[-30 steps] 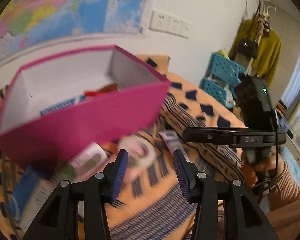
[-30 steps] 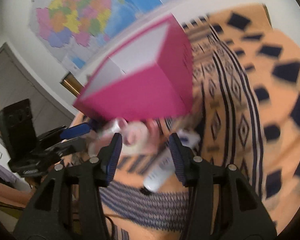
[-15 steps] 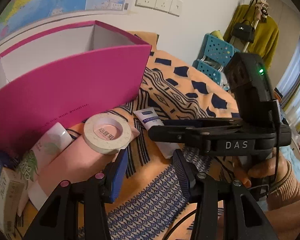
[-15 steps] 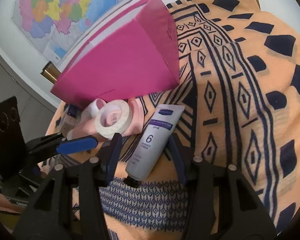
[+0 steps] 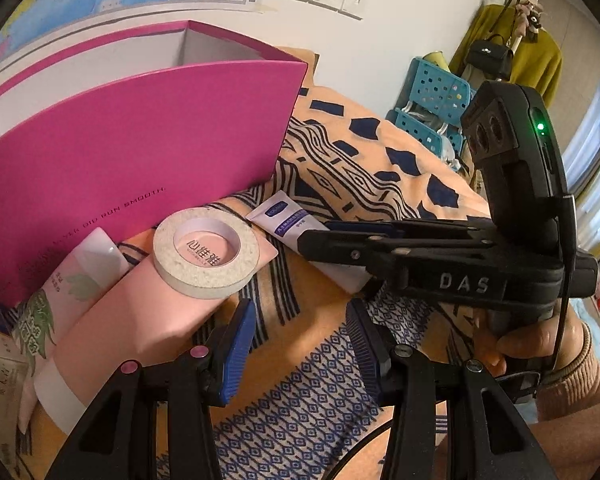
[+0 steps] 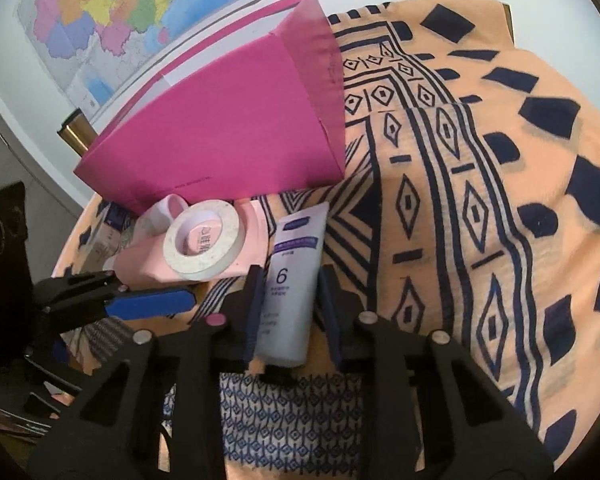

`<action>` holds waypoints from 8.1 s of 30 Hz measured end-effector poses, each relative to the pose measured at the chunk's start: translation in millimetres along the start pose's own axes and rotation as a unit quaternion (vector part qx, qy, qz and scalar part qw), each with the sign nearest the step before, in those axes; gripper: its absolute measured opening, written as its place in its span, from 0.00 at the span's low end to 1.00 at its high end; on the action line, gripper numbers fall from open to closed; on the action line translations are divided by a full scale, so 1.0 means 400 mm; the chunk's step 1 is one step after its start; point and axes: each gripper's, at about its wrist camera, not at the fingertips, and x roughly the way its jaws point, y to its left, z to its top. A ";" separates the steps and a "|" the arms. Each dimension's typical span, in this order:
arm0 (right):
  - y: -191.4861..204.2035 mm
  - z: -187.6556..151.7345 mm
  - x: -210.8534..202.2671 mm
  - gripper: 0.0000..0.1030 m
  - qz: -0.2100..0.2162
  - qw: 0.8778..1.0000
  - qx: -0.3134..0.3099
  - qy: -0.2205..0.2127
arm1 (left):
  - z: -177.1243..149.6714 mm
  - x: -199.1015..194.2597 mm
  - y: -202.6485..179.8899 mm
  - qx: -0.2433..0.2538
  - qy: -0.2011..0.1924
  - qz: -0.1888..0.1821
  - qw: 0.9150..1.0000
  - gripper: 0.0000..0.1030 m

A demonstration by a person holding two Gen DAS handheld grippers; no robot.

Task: Organize rigid objects
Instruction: 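Move the right gripper to the white tube with purple cap and grasp it, then carry the white tube into the magenta box and open the right gripper, then move the right gripper to the white tape roll and grasp its rim, then carry the tape roll into the magenta box and open the right gripper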

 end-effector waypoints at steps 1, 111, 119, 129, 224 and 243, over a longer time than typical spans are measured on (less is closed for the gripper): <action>-0.006 0.000 -0.001 0.28 0.006 1.000 0.007 -0.001 | -0.001 0.000 0.002 -0.002 0.001 -0.006 1.000 0.46; 0.105 0.191 -0.100 0.47 0.137 0.986 -0.066 -0.071 | 0.111 -0.290 0.160 -0.047 -0.160 0.103 0.981 0.58; 0.092 0.095 0.008 0.47 0.107 0.993 -0.050 0.001 | 0.029 -0.211 0.138 -0.058 -0.107 0.086 0.989 0.58; 0.077 0.067 0.062 0.47 0.088 0.995 -0.035 0.023 | 0.015 -0.121 0.120 -0.073 -0.064 0.062 0.993 0.57; 0.190 0.223 -0.127 0.17 0.025 0.980 -0.155 -0.125 | 0.208 -0.224 0.005 0.008 -0.144 0.073 0.987 0.37; 0.194 0.307 -0.097 0.17 0.013 0.976 -0.173 -0.133 | 0.294 -0.189 0.051 0.004 -0.140 0.101 0.985 0.37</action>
